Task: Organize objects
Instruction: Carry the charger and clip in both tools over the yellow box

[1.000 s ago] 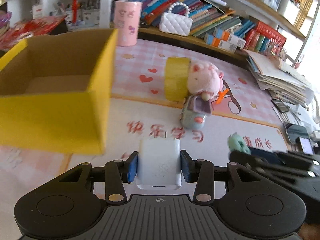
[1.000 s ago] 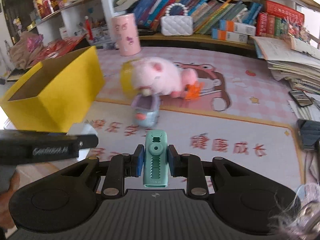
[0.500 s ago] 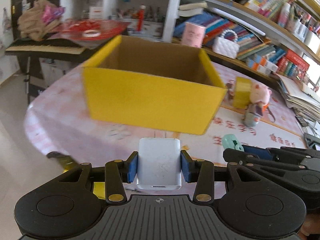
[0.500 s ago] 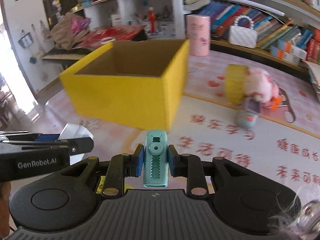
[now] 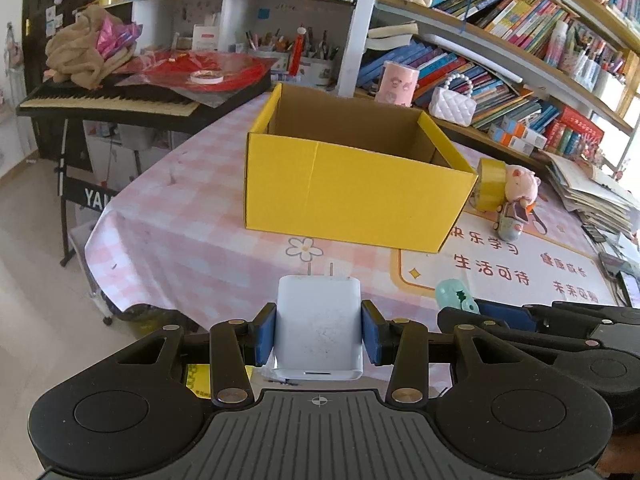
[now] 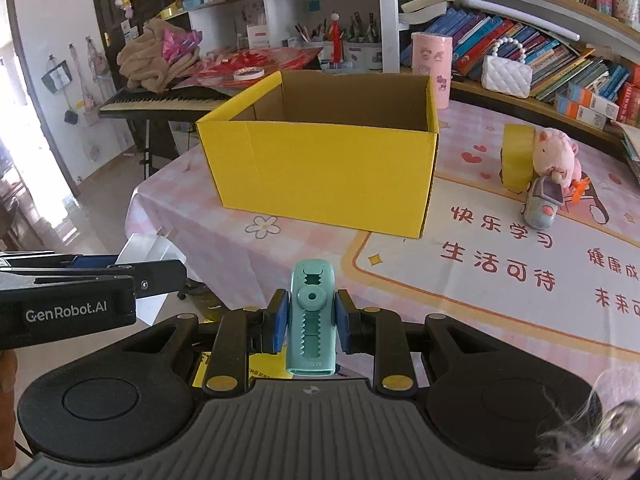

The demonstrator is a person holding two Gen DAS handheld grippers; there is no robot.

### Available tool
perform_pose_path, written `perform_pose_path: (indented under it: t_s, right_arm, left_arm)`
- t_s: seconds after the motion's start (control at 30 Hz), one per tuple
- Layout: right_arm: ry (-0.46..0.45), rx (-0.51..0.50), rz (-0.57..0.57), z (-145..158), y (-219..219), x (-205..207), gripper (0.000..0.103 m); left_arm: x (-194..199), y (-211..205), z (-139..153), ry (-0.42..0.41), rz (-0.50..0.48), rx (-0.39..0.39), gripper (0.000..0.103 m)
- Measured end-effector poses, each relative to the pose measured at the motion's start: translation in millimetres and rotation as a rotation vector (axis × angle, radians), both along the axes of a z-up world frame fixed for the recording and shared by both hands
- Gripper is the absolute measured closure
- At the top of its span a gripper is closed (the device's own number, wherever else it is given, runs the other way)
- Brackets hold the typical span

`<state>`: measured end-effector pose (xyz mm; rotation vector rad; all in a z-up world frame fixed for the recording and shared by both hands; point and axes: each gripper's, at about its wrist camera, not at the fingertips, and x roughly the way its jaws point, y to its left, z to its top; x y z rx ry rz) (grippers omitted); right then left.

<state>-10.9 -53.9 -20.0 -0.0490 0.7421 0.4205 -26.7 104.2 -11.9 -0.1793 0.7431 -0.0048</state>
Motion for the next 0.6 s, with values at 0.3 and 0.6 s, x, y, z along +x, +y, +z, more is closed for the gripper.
perform_pose_path:
  t_s: [0.3,0.6]
  right_arm:
    - [-0.022,-0.007,-0.043,7.1,4.4,-14.5,0.08]
    - [-0.031,-0.012,-0.052,10.8,7.4,-19.0,0.08]
  left_arm:
    - [-10.5,6.0,3.2,-0.028,-0.041,-0.009,0.061]
    - [-16.0,9.9,5.2,-0.044,-0.057,-0.011,0.061]
